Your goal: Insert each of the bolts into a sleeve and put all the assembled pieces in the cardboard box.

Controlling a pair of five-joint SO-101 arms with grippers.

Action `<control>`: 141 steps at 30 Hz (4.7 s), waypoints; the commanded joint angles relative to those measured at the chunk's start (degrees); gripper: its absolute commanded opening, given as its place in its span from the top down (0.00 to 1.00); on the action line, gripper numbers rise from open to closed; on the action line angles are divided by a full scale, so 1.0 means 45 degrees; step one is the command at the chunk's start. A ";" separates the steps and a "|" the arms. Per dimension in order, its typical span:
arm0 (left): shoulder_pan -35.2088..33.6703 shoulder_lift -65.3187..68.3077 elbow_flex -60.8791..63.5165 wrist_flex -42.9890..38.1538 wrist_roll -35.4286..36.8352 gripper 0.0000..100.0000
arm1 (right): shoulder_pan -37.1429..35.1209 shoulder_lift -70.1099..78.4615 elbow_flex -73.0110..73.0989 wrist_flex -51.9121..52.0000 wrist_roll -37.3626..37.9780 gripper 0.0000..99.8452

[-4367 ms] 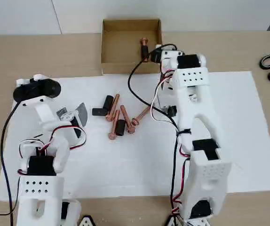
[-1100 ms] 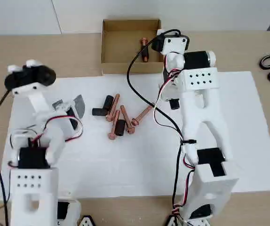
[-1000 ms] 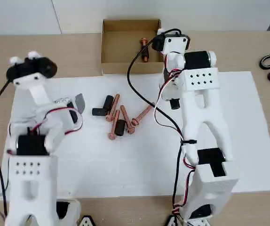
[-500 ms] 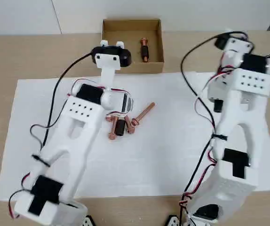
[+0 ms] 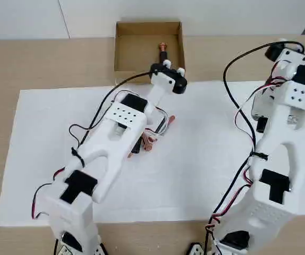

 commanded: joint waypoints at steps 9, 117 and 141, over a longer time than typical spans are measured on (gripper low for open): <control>0.0117 0.1797 -0.1416 -0.0234 0.0020 0.82 | 0.0068 -0.0908 -0.0117 0.0186 0.0098 1.00; -0.6134 -0.8615 1.0266 -0.3028 -1.7094 0.93 | -0.0459 -0.1944 0.0156 0.0518 -0.0293 1.00; -0.6252 -0.8713 0.2940 -0.0078 0.2559 0.93 | -0.0479 -0.3018 0.1211 0.0420 -0.0332 1.00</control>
